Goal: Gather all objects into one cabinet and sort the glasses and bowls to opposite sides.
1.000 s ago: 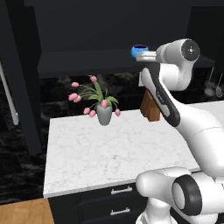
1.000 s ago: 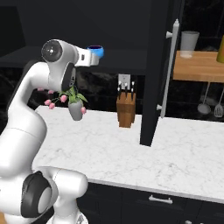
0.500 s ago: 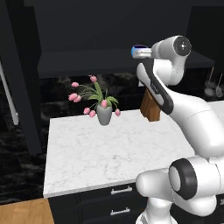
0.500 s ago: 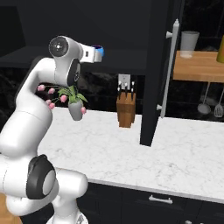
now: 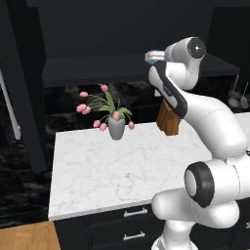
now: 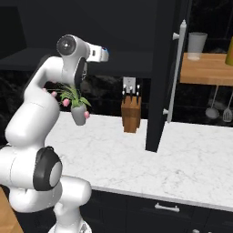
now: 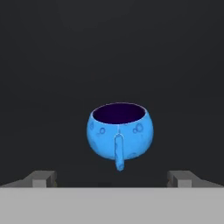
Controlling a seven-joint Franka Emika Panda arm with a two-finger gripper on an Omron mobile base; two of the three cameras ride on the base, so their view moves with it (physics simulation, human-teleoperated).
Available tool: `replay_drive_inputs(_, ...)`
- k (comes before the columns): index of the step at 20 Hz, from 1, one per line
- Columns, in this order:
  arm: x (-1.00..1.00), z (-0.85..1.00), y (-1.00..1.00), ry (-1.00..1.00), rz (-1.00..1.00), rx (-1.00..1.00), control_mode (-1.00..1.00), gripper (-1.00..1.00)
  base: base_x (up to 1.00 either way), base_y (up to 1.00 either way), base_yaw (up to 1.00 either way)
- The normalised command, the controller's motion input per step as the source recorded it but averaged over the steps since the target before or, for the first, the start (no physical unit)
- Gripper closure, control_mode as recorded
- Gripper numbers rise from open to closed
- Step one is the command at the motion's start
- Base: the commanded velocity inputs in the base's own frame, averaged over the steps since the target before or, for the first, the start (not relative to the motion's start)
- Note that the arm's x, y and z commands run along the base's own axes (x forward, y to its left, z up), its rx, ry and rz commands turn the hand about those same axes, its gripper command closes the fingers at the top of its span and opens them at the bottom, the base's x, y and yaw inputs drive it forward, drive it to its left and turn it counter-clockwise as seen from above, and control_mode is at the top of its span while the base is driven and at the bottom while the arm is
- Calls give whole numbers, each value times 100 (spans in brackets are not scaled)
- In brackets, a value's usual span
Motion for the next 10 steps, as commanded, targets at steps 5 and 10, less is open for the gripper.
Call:
replay_drive_inputs(5,16,-12,-1,0,0,0,-100,-100,0,0,0)
replay_drive_inputs(10,10,-15,0,0,0,0,-100,-100,0,0,0)
